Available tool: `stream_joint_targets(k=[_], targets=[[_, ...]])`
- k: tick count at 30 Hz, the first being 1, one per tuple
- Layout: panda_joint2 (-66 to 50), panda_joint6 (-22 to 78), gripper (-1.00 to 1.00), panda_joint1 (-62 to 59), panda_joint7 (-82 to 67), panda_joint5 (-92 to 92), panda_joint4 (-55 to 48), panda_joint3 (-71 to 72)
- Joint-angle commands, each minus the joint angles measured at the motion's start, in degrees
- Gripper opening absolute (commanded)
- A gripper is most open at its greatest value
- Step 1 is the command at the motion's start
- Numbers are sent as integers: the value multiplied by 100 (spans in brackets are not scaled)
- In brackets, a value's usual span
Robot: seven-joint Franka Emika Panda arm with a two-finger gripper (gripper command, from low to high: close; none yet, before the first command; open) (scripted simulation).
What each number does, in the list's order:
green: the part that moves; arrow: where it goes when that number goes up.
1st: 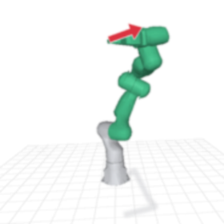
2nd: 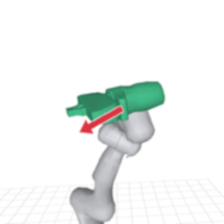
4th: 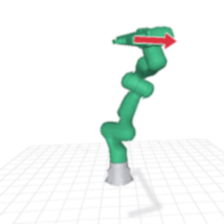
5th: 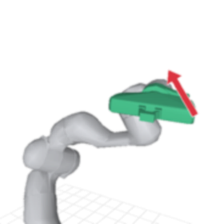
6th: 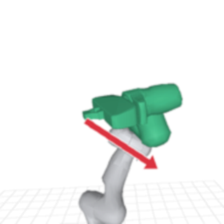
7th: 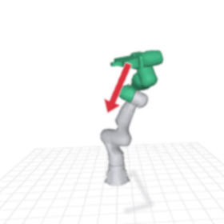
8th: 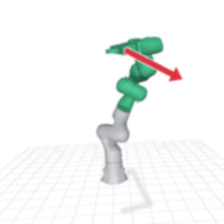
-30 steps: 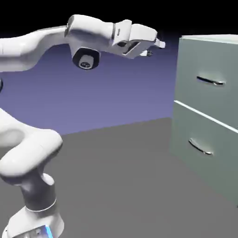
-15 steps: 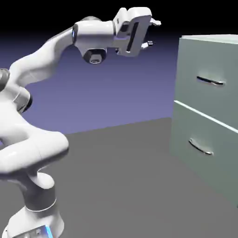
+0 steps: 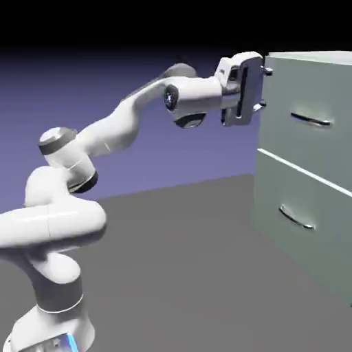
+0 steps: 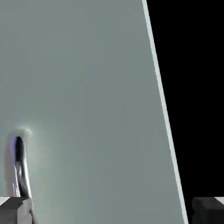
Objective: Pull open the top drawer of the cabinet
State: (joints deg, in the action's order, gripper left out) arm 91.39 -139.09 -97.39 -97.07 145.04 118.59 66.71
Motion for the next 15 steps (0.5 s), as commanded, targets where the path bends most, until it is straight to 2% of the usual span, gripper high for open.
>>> stream_joint_targets(k=[1,4,11,12,15], targets=[[101,60,0,-169,-240,249,-73,115],[379,225,0,-633,-900,936,-274,430],[279,-131,0,-1399,-740,997,-1396,484],[279,-131,-100,-1399,-740,997,-1397,484],[317,5,-100,-1122,-803,985,-982,467]])
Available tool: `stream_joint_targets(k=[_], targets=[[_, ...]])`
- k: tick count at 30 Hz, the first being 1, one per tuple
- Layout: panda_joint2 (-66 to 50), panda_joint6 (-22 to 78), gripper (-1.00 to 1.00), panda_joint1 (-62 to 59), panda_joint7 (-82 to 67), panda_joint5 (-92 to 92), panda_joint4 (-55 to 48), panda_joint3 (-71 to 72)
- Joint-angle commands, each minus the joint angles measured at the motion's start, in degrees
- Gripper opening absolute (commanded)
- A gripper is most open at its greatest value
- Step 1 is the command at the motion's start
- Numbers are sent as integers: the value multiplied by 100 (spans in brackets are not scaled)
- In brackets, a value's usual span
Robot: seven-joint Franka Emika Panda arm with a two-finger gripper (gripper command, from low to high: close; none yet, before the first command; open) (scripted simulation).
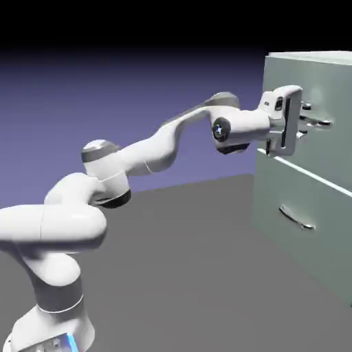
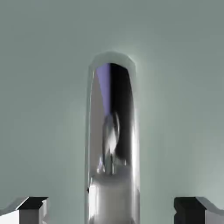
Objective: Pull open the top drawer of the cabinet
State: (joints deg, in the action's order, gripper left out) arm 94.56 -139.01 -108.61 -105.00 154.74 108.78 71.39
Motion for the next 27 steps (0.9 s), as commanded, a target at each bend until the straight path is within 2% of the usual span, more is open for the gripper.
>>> stream_joint_targets(k=[1,13,22,27], targets=[[19,64,-100,141,-38,2,207,-10],[287,715,-100,2001,-283,-370,2698,-235],[625,843,-100,3743,-275,-1116,4524,-617],[-378,195,-100,4321,-1220,-1167,4488,-793]])
